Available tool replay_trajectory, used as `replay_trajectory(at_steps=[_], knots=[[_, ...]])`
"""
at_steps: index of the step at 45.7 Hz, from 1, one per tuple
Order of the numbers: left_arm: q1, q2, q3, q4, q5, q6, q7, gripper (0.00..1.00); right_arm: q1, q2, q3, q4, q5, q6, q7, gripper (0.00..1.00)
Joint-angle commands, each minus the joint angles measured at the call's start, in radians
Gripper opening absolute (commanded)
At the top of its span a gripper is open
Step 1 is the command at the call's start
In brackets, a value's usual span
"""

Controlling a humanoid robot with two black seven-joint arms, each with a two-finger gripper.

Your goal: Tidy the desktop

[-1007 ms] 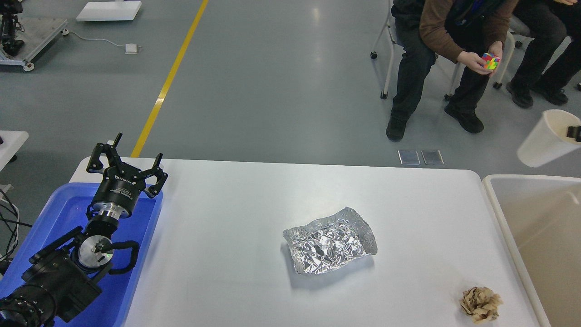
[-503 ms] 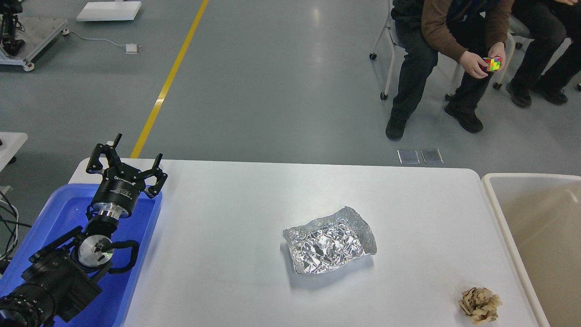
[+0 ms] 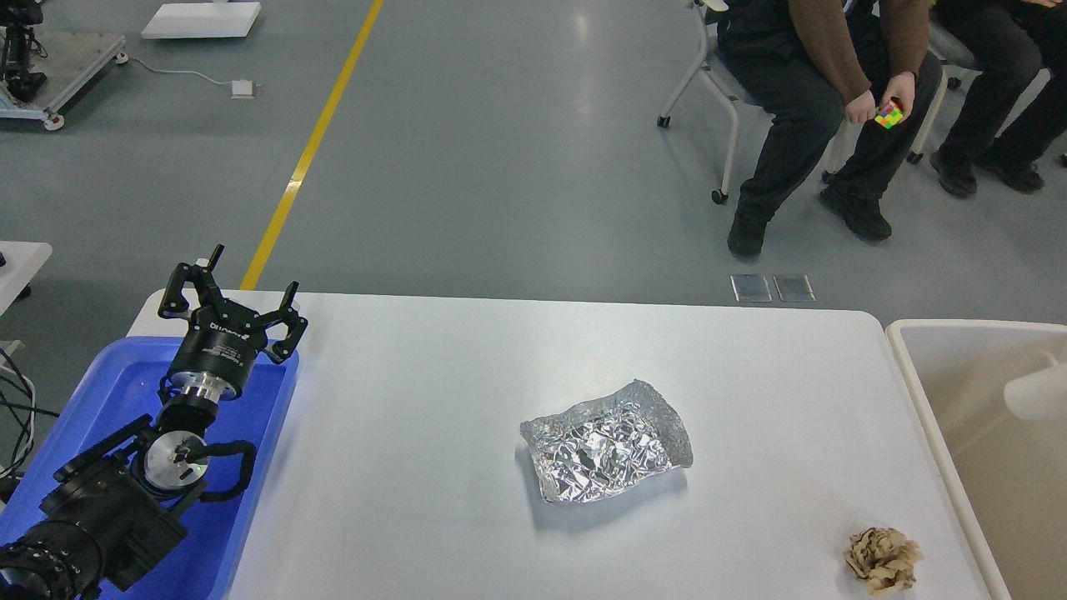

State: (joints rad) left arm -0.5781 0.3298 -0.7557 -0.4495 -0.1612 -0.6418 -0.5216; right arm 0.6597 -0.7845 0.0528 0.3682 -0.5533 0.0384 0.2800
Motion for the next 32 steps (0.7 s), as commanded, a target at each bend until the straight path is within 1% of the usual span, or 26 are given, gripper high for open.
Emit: replay_trajectory(at_steps=[1, 4, 6, 8, 9, 11, 13, 14, 15, 16, 17, 19, 21, 25, 32], knots=[[0.000, 0.000, 0.001, 0.000, 0.000, 0.001, 0.000, 1.00, -0.092, 0.099, 0.171, -0.077, 0.070, -0.005, -0.019, 0.00], [0.000, 0.000, 0.001, 0.000, 0.000, 0.001, 0.000, 1.00, -0.095, 0.100, 0.197, -0.078, 0.073, -0.003, -0.025, 0.00], [0.000, 0.000, 0.001, 0.000, 0.000, 0.001, 0.000, 1.00, -0.098, 0.102, 0.216, -0.080, 0.078, -0.005, -0.034, 0.08], [0.000, 0.000, 0.001, 0.000, 0.000, 0.001, 0.000, 1.00, -0.101, 0.105, 0.237, -0.081, 0.095, -0.003, -0.042, 0.12], [0.000, 0.000, -0.001, 0.000, 0.000, 0.001, 0.000, 1.00, -0.103, 0.108, 0.245, -0.086, 0.108, -0.005, -0.047, 0.16], [0.000, 0.000, 0.001, 0.000, 0.000, 0.001, 0.000, 1.00, -0.103, 0.114, 0.259, -0.103, 0.141, -0.005, -0.054, 0.31], [0.000, 0.000, 0.001, 0.000, 0.000, 0.001, 0.000, 1.00, -0.103, 0.120, 0.265, -0.118, 0.173, -0.005, -0.064, 0.42], [0.000, 0.000, 0.001, 0.000, 0.000, 0.001, 0.000, 1.00, -0.103, 0.123, 0.265, -0.124, 0.191, -0.005, -0.068, 0.48], [0.000, 0.000, -0.001, 0.000, 0.000, 0.001, 0.000, 1.00, -0.103, 0.125, 0.266, -0.127, 0.211, -0.005, -0.073, 0.60], [0.000, 0.000, -0.001, 0.000, 0.000, 0.001, 0.000, 1.00, -0.103, 0.126, 0.266, -0.130, 0.229, -0.006, -0.077, 0.75], [0.000, 0.000, 0.001, 0.000, 0.000, 0.001, 0.000, 1.00, -0.101, 0.128, 0.271, -0.130, 0.252, -0.008, -0.081, 0.83], [0.000, 0.000, -0.001, 0.000, 0.000, 0.001, 0.000, 1.00, -0.103, 0.128, 0.277, -0.129, 0.301, -0.017, -0.084, 0.88], [0.000, 0.000, 0.001, 0.000, 0.000, 0.001, 0.000, 1.00, -0.103, 0.128, 0.279, -0.130, 0.340, -0.021, -0.091, 0.99], [0.000, 0.000, -0.001, 0.000, 0.000, 0.001, 0.000, 1.00, -0.109, 0.126, 0.279, -0.129, 0.388, -0.021, -0.107, 1.00], [0.000, 0.000, -0.001, 0.000, 0.000, 0.001, 0.000, 1.00, -0.107, 0.126, 0.286, -0.118, 0.400, -0.020, -0.105, 1.00]])
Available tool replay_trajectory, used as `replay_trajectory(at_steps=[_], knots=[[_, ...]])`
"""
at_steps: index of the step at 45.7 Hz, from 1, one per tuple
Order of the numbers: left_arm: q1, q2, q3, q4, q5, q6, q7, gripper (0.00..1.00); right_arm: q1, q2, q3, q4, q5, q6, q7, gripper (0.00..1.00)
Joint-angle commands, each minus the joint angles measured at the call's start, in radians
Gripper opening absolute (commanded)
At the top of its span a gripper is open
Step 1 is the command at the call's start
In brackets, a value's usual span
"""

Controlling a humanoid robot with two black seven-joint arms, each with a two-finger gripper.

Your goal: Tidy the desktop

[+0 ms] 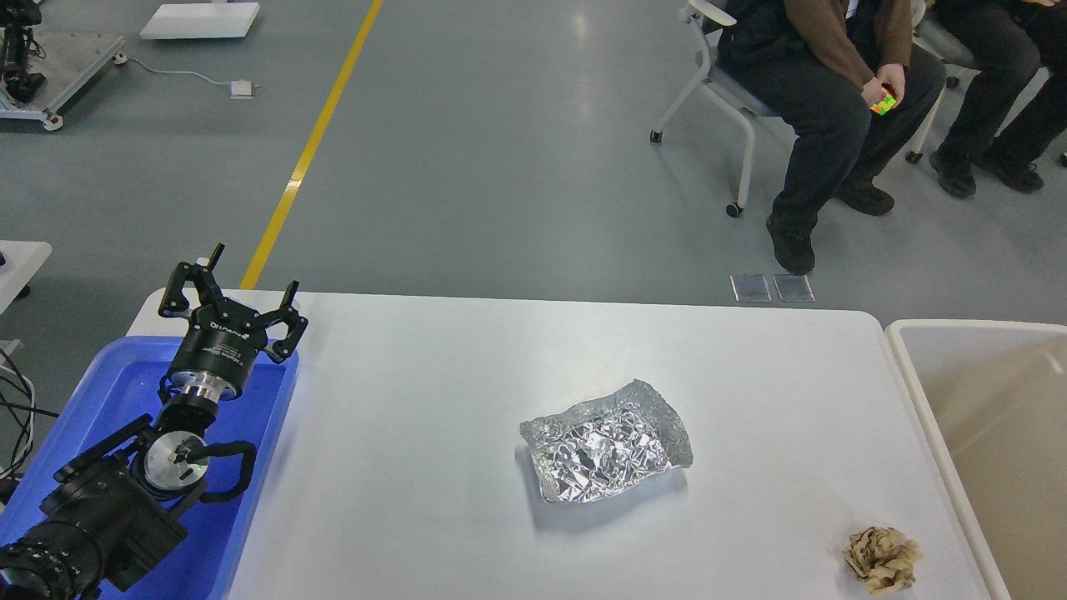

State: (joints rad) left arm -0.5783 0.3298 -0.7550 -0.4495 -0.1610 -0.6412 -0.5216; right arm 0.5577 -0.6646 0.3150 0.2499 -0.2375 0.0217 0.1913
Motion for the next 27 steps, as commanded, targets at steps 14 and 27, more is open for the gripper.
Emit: replay_trajectory(at_steps=[14, 27], knots=[[0.000, 0.000, -0.001, 0.000, 0.000, 0.000, 0.000, 1.00, 0.008, 0.016, 0.415, 0.060, 0.127, 0.075, -0.018, 1.00], [0.000, 0.000, 0.000, 0.000, 0.000, 0.000, 0.000, 1.00, 0.021, 0.025, 0.556, 0.187, 0.470, 0.329, -0.018, 1.00]])
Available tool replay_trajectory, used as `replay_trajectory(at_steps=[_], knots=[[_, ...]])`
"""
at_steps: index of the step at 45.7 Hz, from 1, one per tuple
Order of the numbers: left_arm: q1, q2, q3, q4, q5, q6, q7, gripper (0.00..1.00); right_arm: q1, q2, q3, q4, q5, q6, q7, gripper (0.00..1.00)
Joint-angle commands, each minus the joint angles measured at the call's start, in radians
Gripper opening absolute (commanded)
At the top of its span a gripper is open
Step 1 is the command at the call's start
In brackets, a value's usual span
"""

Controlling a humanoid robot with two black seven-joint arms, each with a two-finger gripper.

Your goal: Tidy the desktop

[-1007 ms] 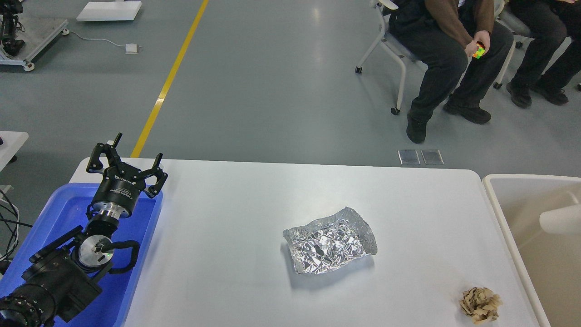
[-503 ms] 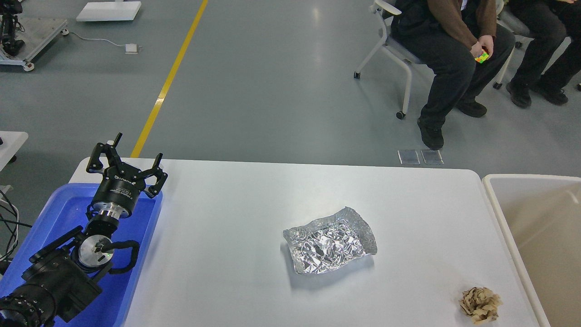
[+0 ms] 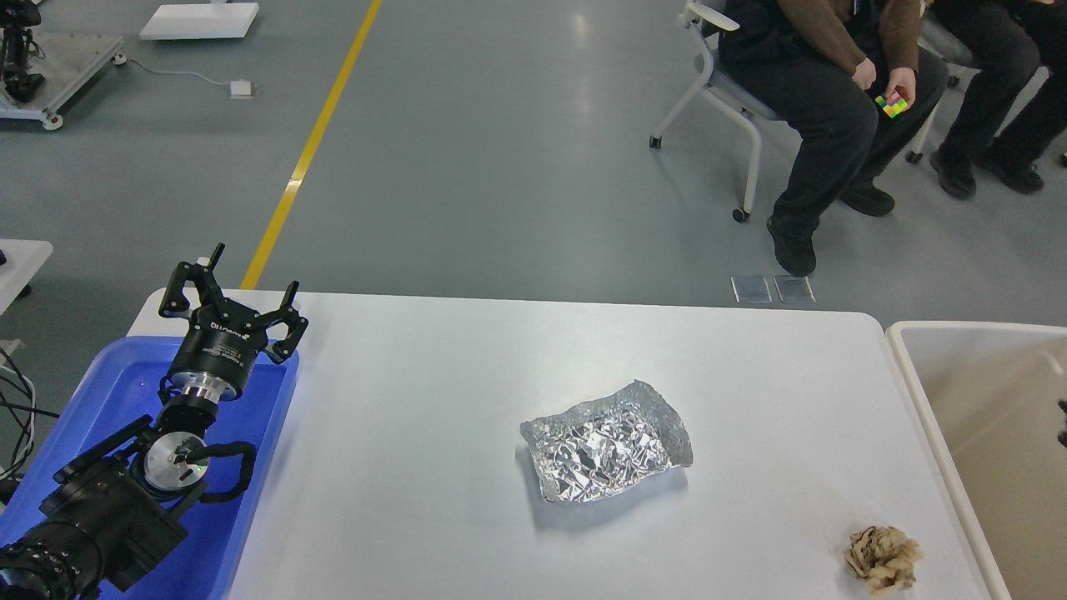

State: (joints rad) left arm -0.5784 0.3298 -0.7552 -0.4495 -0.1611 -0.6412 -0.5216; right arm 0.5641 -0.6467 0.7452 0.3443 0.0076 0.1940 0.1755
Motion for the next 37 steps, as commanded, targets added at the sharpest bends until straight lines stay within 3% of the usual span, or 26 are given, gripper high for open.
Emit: replay_trajectory(at_steps=[1, 23, 37], knots=[[0.000, 0.000, 0.000, 0.000, 0.000, 0.000, 0.000, 1.00, 0.020, 0.007, 0.126, 0.107, 0.241, 0.163, -0.002, 1.00], [0.000, 0.000, 0.000, 0.000, 0.000, 0.000, -0.002, 1.00, 0.115, 0.225, 0.137, 0.144, 0.304, 0.167, 0.004, 1.00], [0.000, 0.000, 0.000, 0.000, 0.000, 0.000, -0.002, 1.00, 0.140, 0.295, 0.140, 0.153, 0.304, 0.171, 0.006, 1.00]])
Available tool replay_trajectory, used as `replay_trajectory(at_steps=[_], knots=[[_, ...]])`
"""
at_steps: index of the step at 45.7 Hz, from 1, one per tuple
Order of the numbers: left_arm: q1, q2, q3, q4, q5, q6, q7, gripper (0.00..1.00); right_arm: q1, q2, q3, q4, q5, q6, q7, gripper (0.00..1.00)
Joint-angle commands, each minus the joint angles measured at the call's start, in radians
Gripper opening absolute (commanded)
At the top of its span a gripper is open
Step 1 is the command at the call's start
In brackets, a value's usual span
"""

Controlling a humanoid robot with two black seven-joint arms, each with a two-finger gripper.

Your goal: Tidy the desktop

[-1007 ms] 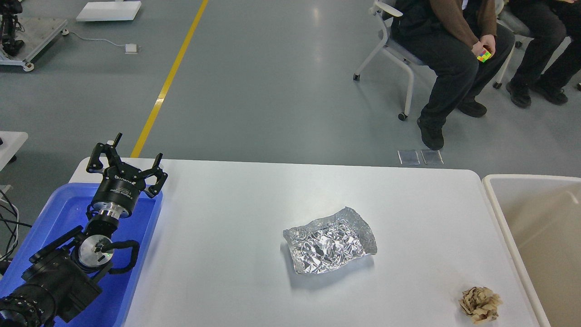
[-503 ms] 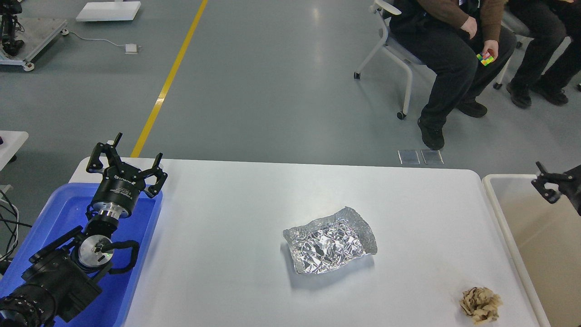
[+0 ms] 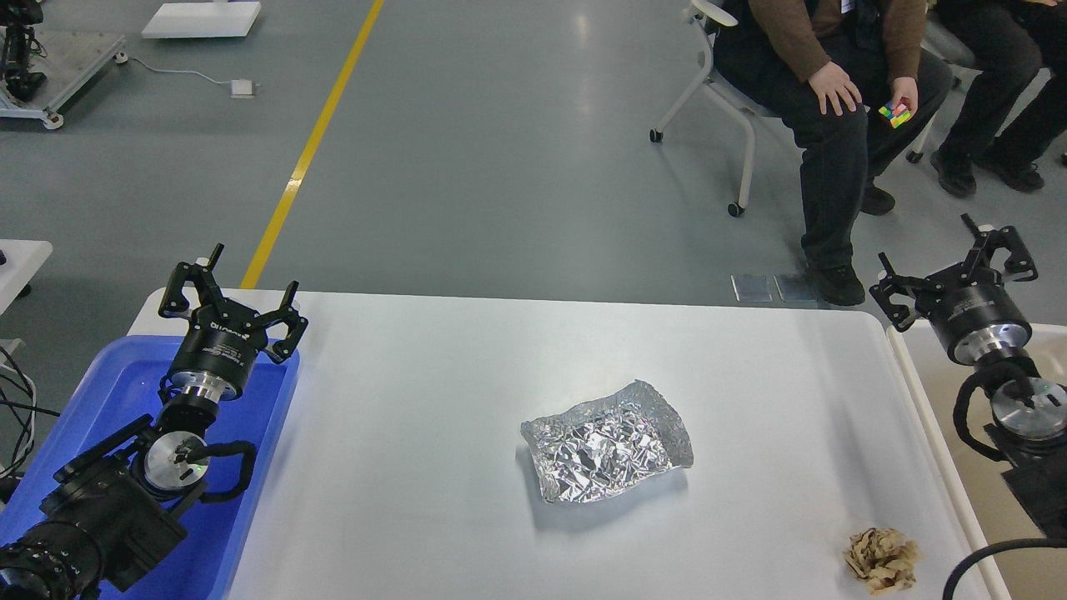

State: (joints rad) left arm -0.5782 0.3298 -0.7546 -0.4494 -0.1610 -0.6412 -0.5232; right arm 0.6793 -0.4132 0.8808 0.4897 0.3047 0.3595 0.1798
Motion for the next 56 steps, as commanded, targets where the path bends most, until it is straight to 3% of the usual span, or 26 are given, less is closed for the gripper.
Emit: replay_trajectory(at_steps=[1, 56], knots=[[0.000, 0.000, 0.000, 0.000, 0.000, 0.000, 0.000, 1.00, 0.025, 0.066, 0.004, 0.007, 0.007, 0.006, 0.001, 1.00], [0.000, 0.000, 0.000, 0.000, 0.000, 0.000, 0.000, 1.00, 0.045, 0.323, 0.001, 0.000, 0.007, 0.016, 0.006, 1.00]])
